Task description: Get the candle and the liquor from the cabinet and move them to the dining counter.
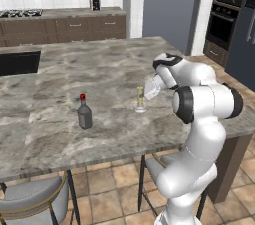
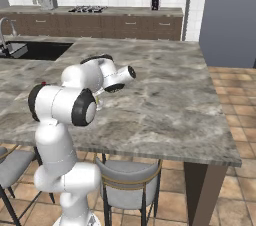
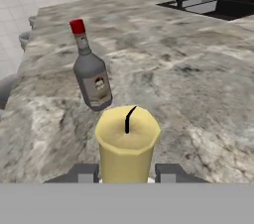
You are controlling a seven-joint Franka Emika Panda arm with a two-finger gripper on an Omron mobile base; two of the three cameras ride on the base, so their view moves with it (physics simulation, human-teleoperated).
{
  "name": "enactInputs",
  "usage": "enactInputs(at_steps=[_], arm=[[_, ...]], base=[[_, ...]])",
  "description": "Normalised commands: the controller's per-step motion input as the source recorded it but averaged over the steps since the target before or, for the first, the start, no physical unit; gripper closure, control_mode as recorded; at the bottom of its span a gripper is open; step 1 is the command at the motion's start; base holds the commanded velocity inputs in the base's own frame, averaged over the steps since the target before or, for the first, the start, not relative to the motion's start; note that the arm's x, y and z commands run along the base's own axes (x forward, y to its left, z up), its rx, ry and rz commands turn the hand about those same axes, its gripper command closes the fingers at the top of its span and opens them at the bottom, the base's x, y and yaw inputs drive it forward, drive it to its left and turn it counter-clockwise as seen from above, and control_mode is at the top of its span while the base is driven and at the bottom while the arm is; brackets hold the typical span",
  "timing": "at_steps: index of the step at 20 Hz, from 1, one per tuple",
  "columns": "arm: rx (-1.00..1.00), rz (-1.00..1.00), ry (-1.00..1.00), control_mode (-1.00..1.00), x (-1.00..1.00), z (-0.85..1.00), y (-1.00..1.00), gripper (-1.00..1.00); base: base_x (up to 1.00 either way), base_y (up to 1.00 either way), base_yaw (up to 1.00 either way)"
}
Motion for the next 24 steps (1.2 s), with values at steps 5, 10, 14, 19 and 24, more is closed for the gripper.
enactInputs(at_steps=[5,10,14,19,24], arm=[[0.0,0.0,0.0,-1.0,0.47,-0.58,0.51,1.0],[0.0,-0.05,-0.04,-1.0,0.1,-0.51,0.4,1.0],[0.0,-0.09,-0.05,-1.0,0.0,-0.39,0.28,1.0],[-0.01,-0.09,-0.02,-1.0,0.0,-0.34,0.26,1.0],[0.0,-0.05,0.0,-1.0,0.0,-0.26,0.14,1.0]], base=[[0.0,0.0,0.0],[0.0,0.0,0.0],[0.0,0.0,0.0],[0.0,0.0,0.0],[0.0,0.0,0.0]])
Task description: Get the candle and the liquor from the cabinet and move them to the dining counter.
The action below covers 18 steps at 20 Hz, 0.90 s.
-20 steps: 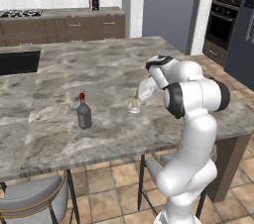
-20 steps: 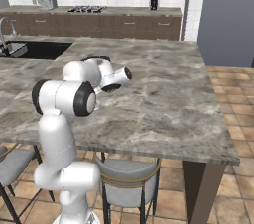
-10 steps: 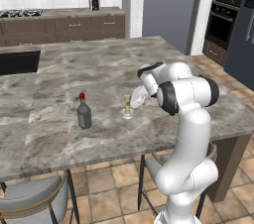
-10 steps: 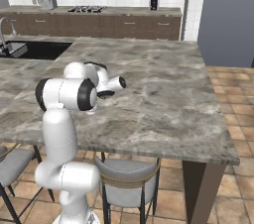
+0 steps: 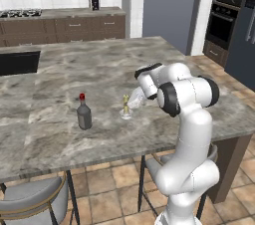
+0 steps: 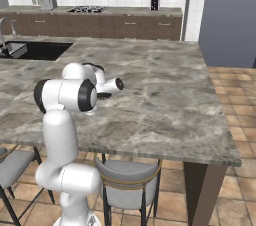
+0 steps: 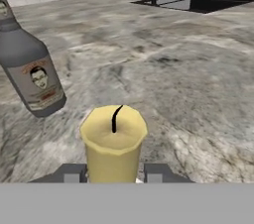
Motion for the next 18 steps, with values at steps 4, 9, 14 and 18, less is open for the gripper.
enactInputs(at_steps=[4,9,14,18], arm=[[0.0,0.0,0.0,-1.0,0.0,-0.01,0.01,-1.0],[0.0,0.0,0.0,-1.0,0.0,0.0,0.0,-1.0],[0.0,0.0,0.0,-1.0,0.0,0.0,0.0,-1.0],[-0.02,-0.03,-0.1,-1.0,-0.06,0.31,0.12,-1.0]], base=[[0.0,0.0,0.0],[0.0,0.0,0.0],[0.0,0.0,0.0],[0.0,0.0,0.0]])
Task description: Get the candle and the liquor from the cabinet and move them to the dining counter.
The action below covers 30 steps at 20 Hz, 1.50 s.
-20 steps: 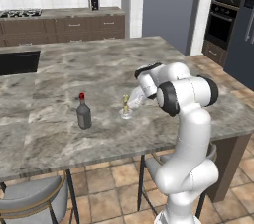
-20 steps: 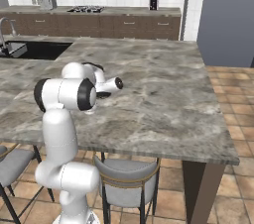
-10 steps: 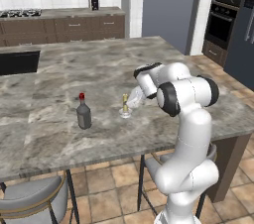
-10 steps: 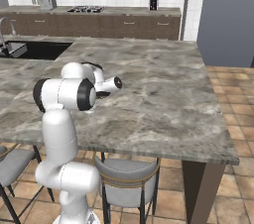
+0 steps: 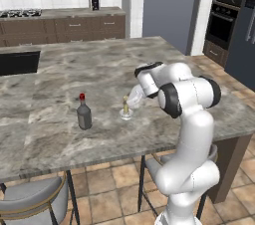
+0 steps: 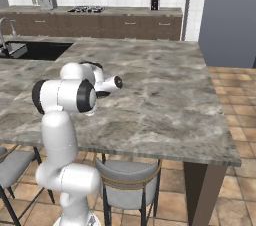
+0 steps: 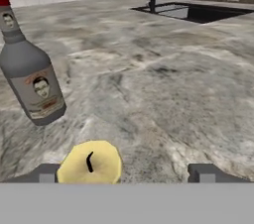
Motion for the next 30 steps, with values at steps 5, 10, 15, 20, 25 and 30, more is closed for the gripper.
enactInputs(at_steps=[5,10,15,20,25,30], arm=[[-0.09,-0.16,-0.05,-1.0,-0.16,0.8,0.14,-1.0],[-0.06,-0.22,0.0,-1.0,-0.28,0.83,0.0,-1.0],[-0.01,-0.36,0.03,-1.0,-0.6,0.73,0.0,-1.0],[0.0,-0.37,0.05,-1.0,-0.63,0.73,0.0,-1.0],[0.0,-0.33,0.06,-1.0,-0.77,0.78,-0.18,-1.0],[0.0,-0.27,0.06,-1.0,-0.89,0.77,-0.39,-1.0]], base=[[0.0,0.0,0.0],[0.0,0.0,0.0],[0.0,0.0,0.0],[0.0,0.0,0.0],[0.0,0.0,0.0],[0.0,0.0,0.0]])
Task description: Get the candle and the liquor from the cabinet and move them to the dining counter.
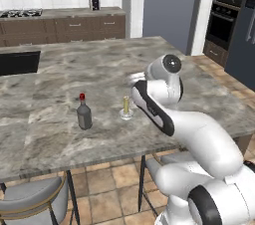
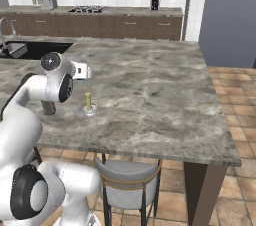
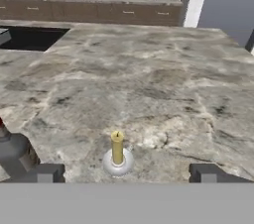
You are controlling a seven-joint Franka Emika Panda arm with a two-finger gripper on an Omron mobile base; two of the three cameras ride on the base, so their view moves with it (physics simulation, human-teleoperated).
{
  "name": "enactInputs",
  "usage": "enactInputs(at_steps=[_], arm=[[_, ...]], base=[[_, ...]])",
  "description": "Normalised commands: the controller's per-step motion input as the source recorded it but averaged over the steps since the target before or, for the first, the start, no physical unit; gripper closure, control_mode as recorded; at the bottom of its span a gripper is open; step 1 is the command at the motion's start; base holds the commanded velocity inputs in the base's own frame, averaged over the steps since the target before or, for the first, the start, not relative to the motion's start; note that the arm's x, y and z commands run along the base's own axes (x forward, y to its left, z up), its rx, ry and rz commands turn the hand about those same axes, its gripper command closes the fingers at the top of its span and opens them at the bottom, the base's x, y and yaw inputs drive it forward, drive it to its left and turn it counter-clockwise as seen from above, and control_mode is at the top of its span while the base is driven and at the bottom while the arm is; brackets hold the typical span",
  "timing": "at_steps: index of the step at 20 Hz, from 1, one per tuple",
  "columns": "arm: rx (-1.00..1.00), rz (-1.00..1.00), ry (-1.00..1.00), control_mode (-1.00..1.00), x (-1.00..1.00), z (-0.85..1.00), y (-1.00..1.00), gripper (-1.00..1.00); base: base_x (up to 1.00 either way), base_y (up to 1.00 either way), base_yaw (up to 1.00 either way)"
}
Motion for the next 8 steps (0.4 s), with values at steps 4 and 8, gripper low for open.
enactInputs(at_steps=[4,8], arm=[[0.0,-0.24,0.06,-1.0,-0.99,0.74,-0.46,-1.0],[0.0,-0.16,0.0,-1.0,-1.0,0.48,-0.4,-1.0]], base=[[0.0,0.0,0.0],[0.0,0.0,0.0]])
